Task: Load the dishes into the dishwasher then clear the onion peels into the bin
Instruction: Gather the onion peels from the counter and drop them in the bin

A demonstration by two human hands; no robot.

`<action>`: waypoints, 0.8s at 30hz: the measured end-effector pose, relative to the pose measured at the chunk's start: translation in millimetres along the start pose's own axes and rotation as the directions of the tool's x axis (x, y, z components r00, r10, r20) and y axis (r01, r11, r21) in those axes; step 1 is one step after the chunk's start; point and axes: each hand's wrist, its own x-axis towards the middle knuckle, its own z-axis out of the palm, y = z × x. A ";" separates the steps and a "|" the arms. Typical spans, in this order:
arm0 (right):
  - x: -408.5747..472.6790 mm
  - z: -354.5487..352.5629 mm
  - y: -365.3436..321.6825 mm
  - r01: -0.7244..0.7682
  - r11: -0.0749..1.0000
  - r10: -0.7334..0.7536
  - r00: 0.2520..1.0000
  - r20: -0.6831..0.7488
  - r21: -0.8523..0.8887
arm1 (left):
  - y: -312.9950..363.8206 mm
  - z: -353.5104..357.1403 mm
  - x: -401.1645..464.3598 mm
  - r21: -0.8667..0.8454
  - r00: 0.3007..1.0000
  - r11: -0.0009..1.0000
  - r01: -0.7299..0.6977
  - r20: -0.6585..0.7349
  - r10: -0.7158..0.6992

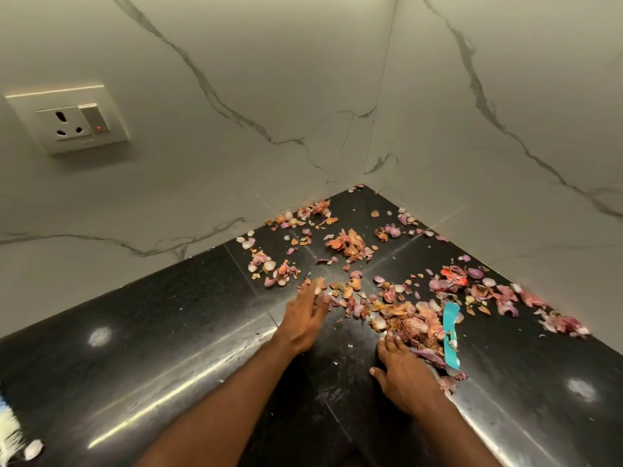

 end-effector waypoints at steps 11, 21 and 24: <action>4.5 -0.3 5.7 0.001 1.000 -0.001 1.000 0.027 -0.008 | -68.3 -34.4 -9.8 0.255 0.831 0.832 0.493 -0.422 -0.364; 7.0 -4.2 0.6 0.016 0.998 -0.012 0.998 0.061 -0.058 | 28.6 60.1 -5.7 0.238 0.990 0.964 0.119 0.042 -0.132; 6.4 2.9 3.4 0.017 1.000 -0.017 1.000 0.023 0.006 | 56.5 54.6 -1.5 -0.181 0.988 0.983 -0.012 0.148 0.039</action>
